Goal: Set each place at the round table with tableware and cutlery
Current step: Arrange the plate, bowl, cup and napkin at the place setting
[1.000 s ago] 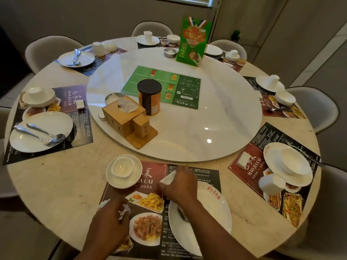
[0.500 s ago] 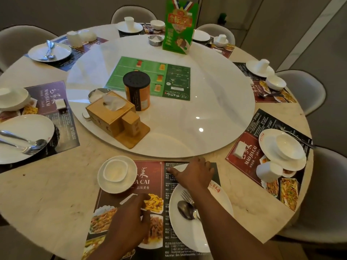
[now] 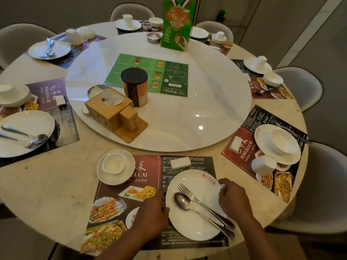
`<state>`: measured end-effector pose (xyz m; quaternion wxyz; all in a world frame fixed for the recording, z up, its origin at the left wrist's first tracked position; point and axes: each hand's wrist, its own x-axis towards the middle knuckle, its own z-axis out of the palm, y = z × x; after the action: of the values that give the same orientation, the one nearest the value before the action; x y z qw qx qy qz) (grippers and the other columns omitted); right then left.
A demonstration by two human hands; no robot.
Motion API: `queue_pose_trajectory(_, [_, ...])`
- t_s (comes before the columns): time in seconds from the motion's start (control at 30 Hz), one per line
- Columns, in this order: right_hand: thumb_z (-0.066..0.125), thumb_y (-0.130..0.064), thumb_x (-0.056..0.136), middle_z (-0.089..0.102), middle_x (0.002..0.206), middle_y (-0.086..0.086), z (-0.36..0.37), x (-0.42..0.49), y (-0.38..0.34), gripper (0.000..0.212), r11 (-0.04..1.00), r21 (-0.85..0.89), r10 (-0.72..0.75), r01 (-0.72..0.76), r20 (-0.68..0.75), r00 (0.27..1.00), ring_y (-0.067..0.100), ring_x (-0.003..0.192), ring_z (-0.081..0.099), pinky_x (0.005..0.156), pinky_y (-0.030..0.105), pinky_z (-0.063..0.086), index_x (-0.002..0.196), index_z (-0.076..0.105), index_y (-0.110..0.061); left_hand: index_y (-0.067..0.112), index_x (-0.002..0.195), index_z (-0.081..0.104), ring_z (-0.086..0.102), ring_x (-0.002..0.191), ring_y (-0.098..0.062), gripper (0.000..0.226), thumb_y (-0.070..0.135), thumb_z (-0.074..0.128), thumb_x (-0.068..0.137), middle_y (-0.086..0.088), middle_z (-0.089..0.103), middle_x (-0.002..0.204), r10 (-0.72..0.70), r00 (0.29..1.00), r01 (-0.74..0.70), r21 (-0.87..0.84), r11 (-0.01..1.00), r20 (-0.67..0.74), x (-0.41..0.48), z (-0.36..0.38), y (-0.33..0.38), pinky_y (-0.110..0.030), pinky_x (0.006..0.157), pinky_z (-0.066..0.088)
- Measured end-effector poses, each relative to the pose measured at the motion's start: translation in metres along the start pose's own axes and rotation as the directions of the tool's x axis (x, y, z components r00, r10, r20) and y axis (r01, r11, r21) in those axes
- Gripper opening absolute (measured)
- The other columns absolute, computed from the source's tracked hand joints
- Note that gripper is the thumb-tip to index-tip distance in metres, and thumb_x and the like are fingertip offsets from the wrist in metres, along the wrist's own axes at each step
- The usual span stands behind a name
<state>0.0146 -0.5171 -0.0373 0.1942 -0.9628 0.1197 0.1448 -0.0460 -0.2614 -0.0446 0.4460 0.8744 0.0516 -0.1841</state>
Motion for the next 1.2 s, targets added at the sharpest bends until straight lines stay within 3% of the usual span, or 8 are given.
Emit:
queue_pose_trajectory(0.17, [0.057,-0.011,0.096,0.068,0.120,0.004,0.009,-0.011,-0.009,0.028,0.995,0.088,-0.034,0.036,-0.020,0.999,0.021,0.110,0.063,0.088,0.027,0.053,0.124,0.063,-0.017,0.042,0.133,0.046,0.061,0.073,0.002,0.056,0.009,0.059,0.090,0.012,0.061,0.072,-0.043,0.999,0.042,-0.037,0.998,-0.026,-0.008,-0.008,-0.007,-0.012,0.061,0.044])
queue_pose_trajectory(0.3, [0.058,-0.009,0.095,0.069,0.118,0.001,0.021,-0.024,-0.025,0.030,0.978,0.204,-0.045,0.046,-0.006,0.999,0.019,0.105,0.063,0.083,0.024,0.052,0.121,0.065,-0.021,0.045,0.123,0.053,0.062,0.071,0.003,0.047,0.010,0.057,0.091,0.023,0.061,0.077,-0.060,0.994,0.059,-0.013,0.998,-0.094,-0.014,-0.027,-0.021,-0.010,0.062,0.044])
queue_pose_trajectory(0.4, [0.058,-0.008,0.094,0.070,0.114,0.001,0.032,-0.033,-0.039,0.030,0.968,0.246,-0.040,0.045,-0.025,0.999,0.019,0.100,0.063,0.077,0.022,0.046,0.119,0.067,-0.022,0.034,0.121,0.061,0.060,0.074,0.003,0.034,0.014,0.059,0.093,0.020,0.066,0.088,-0.086,0.985,0.093,0.037,0.995,-0.150,-0.018,-0.042,-0.033,-0.008,0.067,0.042])
queue_pose_trajectory(0.53, [0.059,-0.011,0.094,0.069,0.114,-0.001,0.042,-0.044,-0.055,0.028,0.967,0.250,-0.039,0.043,-0.024,0.999,0.012,0.092,0.058,0.078,0.022,0.046,0.118,0.067,-0.022,0.029,0.119,0.066,0.064,0.089,0.000,0.032,0.015,0.064,0.091,0.015,0.070,0.099,-0.124,0.969,0.129,0.011,0.992,-0.214,-0.020,-0.054,-0.052,-0.013,0.079,0.047])
queue_pose_trajectory(0.67, [0.057,-0.014,0.096,0.067,0.121,-0.001,0.049,-0.055,-0.064,0.029,0.968,0.251,0.003,0.004,-0.030,1.000,0.018,0.110,0.062,0.082,0.021,0.047,0.124,0.063,-0.020,0.027,0.115,0.069,0.065,0.092,-0.002,0.034,0.011,0.069,0.085,0.015,0.071,0.100,-0.164,0.951,0.143,-0.099,0.985,-0.262,-0.019,-0.062,-0.060,-0.021,0.084,0.053])
queue_pose_trajectory(0.8, [0.058,-0.015,0.096,0.067,0.120,0.001,0.052,-0.060,-0.068,0.029,0.969,0.247,0.037,-0.028,-0.032,0.999,0.020,0.109,0.062,0.082,0.025,0.050,0.125,0.061,-0.020,0.027,0.114,0.070,0.067,0.094,-0.004,0.035,0.008,0.070,0.085,0.018,0.071,0.100,-0.179,0.945,0.136,-0.168,0.976,-0.274,-0.016,-0.062,-0.065,-0.030,0.089,0.056])
queue_pose_trajectory(1.1, [0.058,-0.012,0.095,0.068,0.114,0.003,0.056,-0.058,-0.068,0.026,0.970,0.240,0.032,-0.034,0.012,0.999,0.018,0.096,0.061,0.073,0.020,0.044,0.120,0.061,-0.018,0.036,0.107,0.069,0.066,0.088,0.006,0.039,0.005,0.069,0.084,0.024,0.071,0.094,-0.160,0.946,0.109,-0.190,0.976,-0.280,-0.018,-0.065,-0.071,-0.009,0.072,0.048])
queue_pose_trajectory(1.2, [0.058,-0.012,0.095,0.068,0.112,0.001,0.060,-0.057,-0.069,0.024,0.973,0.227,0.041,-0.044,0.022,0.999,0.015,0.090,0.060,0.069,0.019,0.045,0.118,0.060,-0.020,0.033,0.109,0.070,0.067,0.089,0.003,0.036,0.007,0.069,0.084,0.021,0.072,0.095,-0.162,0.949,0.111,-0.197,0.974,-0.269,-0.021,-0.066,-0.075,-0.010,0.072,0.048])
